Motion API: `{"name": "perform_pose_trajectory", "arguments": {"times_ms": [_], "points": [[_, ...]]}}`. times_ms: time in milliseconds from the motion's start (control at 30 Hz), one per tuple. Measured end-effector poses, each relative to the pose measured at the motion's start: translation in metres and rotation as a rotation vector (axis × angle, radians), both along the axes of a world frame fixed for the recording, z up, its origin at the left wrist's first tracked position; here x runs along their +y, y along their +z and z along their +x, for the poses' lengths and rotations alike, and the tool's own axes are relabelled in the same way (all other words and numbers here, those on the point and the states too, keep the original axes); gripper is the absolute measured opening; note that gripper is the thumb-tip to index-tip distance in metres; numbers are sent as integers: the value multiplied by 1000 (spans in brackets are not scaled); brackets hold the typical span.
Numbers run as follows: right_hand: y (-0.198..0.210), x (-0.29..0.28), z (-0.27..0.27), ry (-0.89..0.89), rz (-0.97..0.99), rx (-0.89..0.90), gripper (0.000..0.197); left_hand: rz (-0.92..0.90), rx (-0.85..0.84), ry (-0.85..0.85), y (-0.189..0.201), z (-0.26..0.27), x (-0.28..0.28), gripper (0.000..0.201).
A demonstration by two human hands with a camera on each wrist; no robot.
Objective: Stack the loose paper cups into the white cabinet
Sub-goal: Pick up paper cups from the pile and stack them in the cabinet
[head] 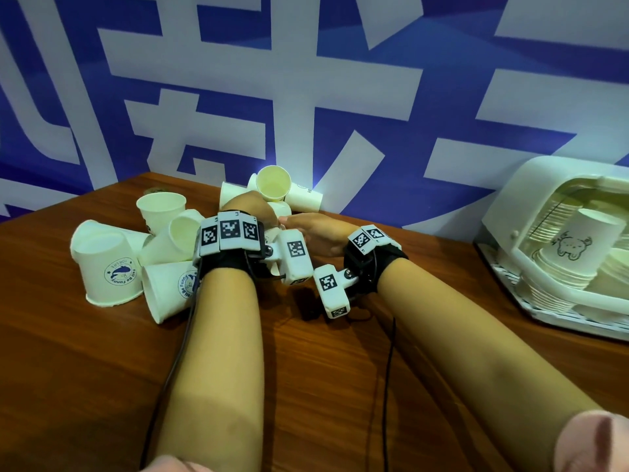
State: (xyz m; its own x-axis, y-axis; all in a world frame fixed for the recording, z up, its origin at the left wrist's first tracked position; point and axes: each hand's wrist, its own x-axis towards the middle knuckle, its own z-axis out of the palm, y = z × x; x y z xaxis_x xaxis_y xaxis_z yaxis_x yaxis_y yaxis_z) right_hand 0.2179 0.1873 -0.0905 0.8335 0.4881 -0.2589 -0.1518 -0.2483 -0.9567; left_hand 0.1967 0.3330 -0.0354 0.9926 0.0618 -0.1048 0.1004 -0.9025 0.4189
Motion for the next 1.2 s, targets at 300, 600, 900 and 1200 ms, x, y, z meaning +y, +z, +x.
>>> {"name": "perform_pose_trajectory", "arguments": {"times_ms": [300,600,900,1200], "points": [[39,-63,-45,-113,-8,-102,23,-578,37,-244,18,-16,-24,12],[66,-146,-111,-381,-85,-386,50,-907,66,-496,34,-47,-88,29],[82,-241,-169,-539,-261,-729,56,-801,-150,-709,45,-84,-193,8],[117,-338,-240,-753,-649,-937,62,-834,-352,-866,56,-126,-322,32]]}}
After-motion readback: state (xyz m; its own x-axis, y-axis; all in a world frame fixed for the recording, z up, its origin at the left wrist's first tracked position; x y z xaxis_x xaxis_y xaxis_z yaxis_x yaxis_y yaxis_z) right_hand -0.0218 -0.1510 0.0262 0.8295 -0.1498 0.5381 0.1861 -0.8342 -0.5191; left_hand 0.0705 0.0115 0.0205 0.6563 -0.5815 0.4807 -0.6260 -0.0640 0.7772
